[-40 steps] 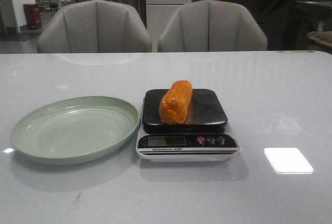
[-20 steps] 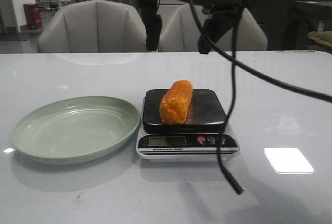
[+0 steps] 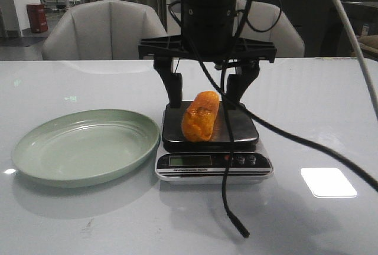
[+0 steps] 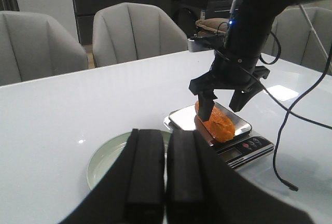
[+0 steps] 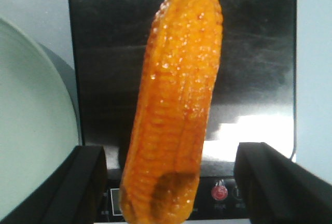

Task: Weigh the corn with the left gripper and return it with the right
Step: 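Lower the right gripper over the corn cob on the scale, then grasp the corn cob with the right gripper and lift it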

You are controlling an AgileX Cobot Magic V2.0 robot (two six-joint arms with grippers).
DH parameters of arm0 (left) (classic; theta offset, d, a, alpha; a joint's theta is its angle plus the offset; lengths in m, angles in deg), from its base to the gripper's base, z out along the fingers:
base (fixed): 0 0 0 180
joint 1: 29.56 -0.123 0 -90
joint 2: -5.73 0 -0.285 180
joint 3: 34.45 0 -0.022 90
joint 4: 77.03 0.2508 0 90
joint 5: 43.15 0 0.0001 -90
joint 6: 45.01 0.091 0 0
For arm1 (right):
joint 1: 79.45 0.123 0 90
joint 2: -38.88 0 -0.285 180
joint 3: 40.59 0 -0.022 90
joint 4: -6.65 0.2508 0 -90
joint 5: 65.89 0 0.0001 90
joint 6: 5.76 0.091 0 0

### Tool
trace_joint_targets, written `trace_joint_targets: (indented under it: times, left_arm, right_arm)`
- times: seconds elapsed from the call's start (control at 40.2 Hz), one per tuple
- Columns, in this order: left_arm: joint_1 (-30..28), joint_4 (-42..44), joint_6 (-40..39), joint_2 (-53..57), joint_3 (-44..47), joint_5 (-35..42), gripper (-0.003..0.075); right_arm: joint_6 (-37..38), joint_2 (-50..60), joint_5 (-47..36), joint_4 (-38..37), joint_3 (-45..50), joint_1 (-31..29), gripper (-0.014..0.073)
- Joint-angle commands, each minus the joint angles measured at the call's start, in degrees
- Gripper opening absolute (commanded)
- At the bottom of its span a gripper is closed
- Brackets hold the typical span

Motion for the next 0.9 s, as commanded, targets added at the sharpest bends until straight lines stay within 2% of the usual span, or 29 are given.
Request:
trace_joint_targets:
  times: [0.0,0.124,0.224,0.348,0.522,0.697,0.871]
  left_arm:
    - [0.1,0.5,-0.2,-0.6,-1.5,4.4,0.0134]
    - [0.1,0.5,-0.2,-0.6,-1.5,4.4,0.0134]
    - [0.1,0.5,-0.2,-0.6,-1.5,4.3,0.0134]
    - [0.1,0.5,-0.2,-0.6,-1.5,4.3,0.0134]
    - [0.1,0.5,-0.2,-0.6,-1.5,4.3,0.0134]
    - [0.1,0.4,-0.2,-0.6,-1.5,4.3,0.0134]
    - [0.1,0.4,-0.2,-0.6,-1.5,4.3,0.0134]
  right_arm:
    - [0.3,2.2,-1.1,0.5,-1.9,-0.1,0.0594]
    - [0.3,0.9,-1.6,1.6,-1.9,-0.1,0.0463]
    - [0.2,0.4,-1.6,3.0,-1.9,-0.1,0.0323]
    - [0.0,0.6,-1.7,5.4,-2.9,-0.1,0.022]
    - [-3.0,0.5,-2.5,7.3,-8.3,1.9,0.0211]
    - [-6.8,0.0,-10.3,10.9,-9.7,5.6,0.0211]
    - [-7.0,-3.1,-14.2,14.2,-9.9,7.6,0.0211]
